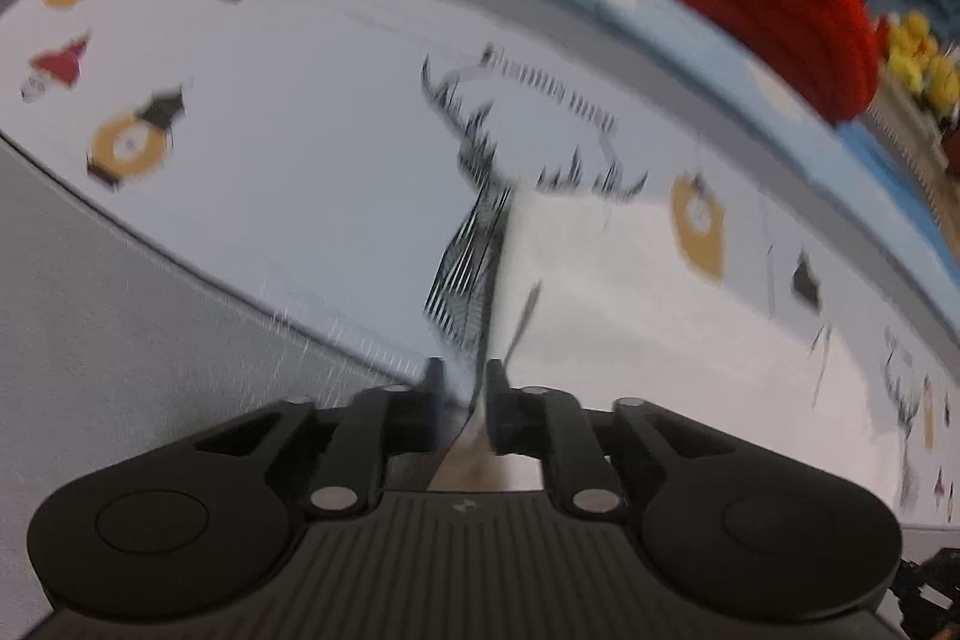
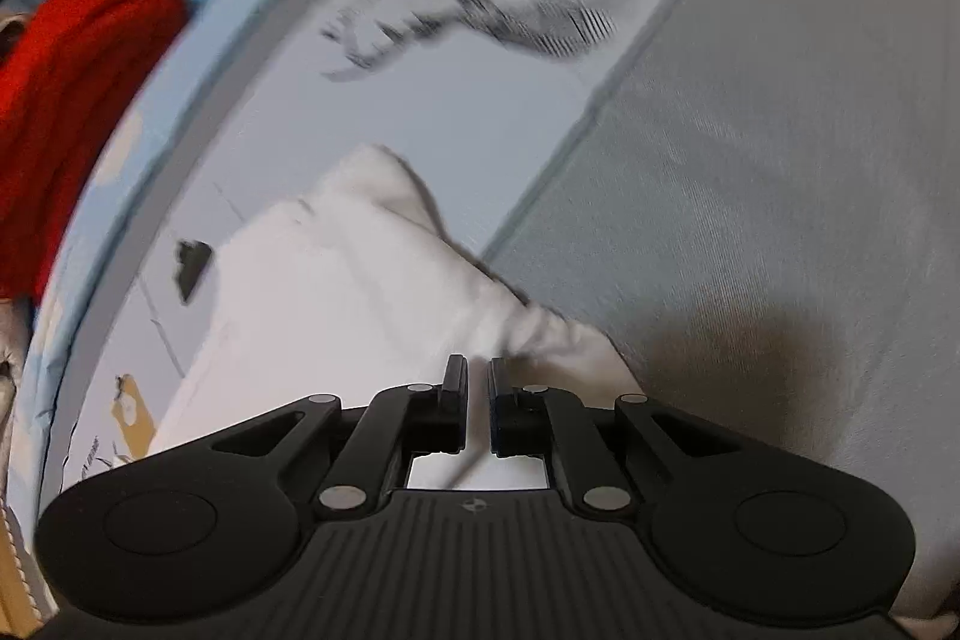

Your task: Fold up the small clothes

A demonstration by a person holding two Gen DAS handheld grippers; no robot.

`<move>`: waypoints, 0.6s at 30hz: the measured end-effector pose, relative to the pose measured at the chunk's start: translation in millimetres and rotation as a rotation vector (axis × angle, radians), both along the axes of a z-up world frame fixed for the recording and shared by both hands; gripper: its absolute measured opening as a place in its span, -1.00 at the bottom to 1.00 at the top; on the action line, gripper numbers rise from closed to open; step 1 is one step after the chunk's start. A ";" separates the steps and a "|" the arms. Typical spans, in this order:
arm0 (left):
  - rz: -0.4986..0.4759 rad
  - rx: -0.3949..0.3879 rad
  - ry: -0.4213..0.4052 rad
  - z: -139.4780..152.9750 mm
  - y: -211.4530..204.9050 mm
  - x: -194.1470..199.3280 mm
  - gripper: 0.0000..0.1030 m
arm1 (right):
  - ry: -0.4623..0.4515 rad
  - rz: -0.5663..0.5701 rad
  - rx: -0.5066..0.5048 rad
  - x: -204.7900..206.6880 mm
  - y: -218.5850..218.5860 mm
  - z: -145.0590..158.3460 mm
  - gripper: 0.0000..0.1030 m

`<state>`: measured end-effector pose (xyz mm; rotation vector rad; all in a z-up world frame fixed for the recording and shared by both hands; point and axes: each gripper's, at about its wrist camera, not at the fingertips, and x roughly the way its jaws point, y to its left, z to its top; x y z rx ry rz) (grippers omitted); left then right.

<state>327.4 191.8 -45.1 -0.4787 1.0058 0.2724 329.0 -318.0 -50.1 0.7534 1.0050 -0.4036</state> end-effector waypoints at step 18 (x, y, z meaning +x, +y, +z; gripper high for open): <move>-0.102 0.000 0.008 -16.3 -13.8 21.3 -0.11 | -0.150 0.153 -0.132 36.5 -11.1 7.5 -0.39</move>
